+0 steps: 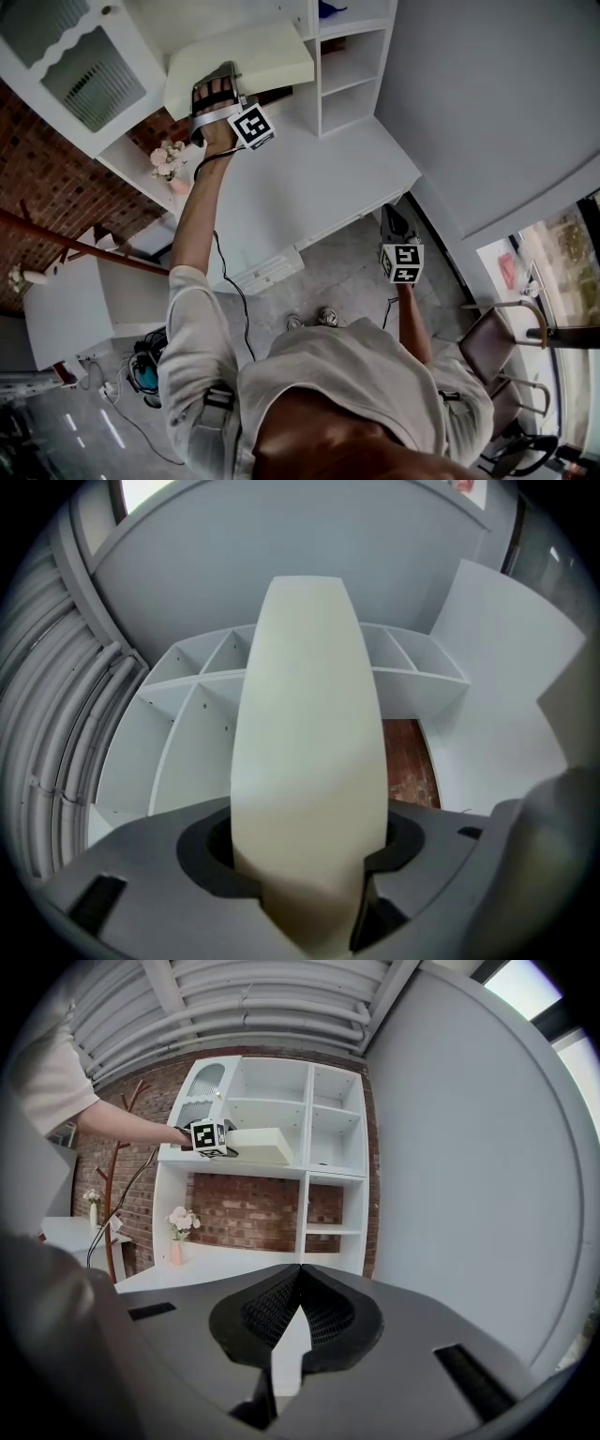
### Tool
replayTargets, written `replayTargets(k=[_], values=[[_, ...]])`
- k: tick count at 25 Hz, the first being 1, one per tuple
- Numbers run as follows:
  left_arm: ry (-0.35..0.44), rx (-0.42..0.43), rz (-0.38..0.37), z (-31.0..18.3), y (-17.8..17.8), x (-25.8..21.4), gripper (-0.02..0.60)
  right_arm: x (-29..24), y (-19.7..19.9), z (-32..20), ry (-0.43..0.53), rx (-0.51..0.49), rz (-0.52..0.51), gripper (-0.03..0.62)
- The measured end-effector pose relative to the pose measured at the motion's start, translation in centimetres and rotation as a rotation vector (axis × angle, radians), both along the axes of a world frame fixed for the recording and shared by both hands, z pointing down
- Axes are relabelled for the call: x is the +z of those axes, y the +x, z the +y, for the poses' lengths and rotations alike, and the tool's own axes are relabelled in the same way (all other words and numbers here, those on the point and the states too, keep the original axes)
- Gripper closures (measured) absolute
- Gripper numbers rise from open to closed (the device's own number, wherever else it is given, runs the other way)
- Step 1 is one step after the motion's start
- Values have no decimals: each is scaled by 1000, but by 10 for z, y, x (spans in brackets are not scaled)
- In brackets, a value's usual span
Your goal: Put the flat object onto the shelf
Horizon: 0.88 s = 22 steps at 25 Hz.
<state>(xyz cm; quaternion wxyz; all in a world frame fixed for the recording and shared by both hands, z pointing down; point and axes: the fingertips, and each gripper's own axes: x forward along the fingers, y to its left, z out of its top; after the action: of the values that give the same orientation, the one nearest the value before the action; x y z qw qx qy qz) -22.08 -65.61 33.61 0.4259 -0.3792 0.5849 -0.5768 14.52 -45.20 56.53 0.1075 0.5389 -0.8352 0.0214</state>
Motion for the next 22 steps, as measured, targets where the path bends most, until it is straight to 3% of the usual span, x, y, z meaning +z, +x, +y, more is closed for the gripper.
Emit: replayTargets(k=[22], values=[[-31, -71, 25, -83, -31, 4, 301, 9, 38, -5, -29, 69, 47, 568]])
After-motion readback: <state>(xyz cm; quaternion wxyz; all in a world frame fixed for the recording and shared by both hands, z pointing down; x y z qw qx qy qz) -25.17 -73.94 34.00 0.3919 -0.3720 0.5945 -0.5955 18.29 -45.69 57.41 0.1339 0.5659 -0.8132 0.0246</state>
